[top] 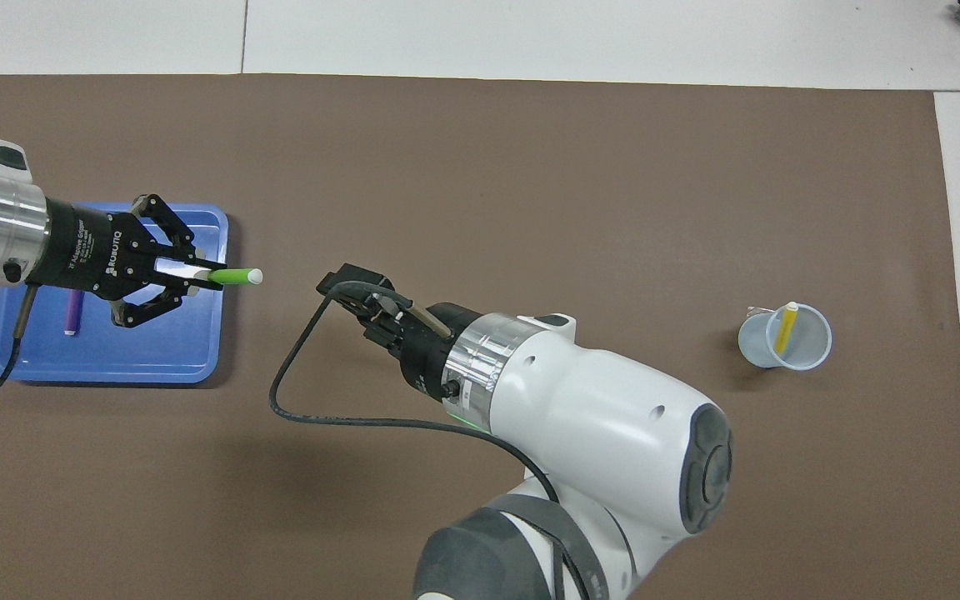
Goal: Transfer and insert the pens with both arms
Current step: 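Grasp the green pen with the right gripper from the left gripper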
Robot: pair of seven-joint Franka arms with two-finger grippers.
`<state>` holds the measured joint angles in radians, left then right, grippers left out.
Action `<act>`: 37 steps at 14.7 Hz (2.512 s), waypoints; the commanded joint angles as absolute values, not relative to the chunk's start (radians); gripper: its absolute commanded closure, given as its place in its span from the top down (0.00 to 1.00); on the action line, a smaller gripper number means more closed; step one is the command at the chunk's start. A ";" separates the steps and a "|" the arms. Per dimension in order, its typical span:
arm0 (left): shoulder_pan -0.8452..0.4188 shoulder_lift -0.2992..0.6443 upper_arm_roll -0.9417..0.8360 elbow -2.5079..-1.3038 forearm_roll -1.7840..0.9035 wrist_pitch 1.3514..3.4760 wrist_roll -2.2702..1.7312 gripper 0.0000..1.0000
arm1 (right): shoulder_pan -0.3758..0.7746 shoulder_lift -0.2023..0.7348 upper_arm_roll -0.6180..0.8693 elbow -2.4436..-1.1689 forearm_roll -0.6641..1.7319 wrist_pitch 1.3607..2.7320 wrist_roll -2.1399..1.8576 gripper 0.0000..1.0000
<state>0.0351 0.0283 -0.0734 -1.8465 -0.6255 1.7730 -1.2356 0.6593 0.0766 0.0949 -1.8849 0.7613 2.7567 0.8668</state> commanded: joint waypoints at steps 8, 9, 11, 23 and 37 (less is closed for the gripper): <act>0.038 -0.055 -0.067 -1.916 -0.726 1.680 -1.265 0.00 | 0.735 0.252 0.095 -1.712 0.750 2.849 0.900 0.77; 0.029 -0.060 -0.067 -1.917 -0.726 1.684 -1.272 0.00 | 0.750 0.252 0.094 -1.710 0.749 2.849 0.903 0.77; -0.003 -0.063 -0.069 -1.917 -0.727 1.704 -1.301 0.00 | 0.788 0.250 0.094 -1.710 0.739 2.850 0.904 0.77; -0.009 -0.066 -0.068 -1.917 -0.726 1.707 -1.305 0.00 | 0.758 0.252 0.092 -1.721 0.706 2.813 0.790 0.67; -0.008 -0.075 -0.067 -1.919 -0.724 1.698 -1.305 0.00 | 0.744 0.252 0.092 -1.726 0.706 2.803 0.784 0.35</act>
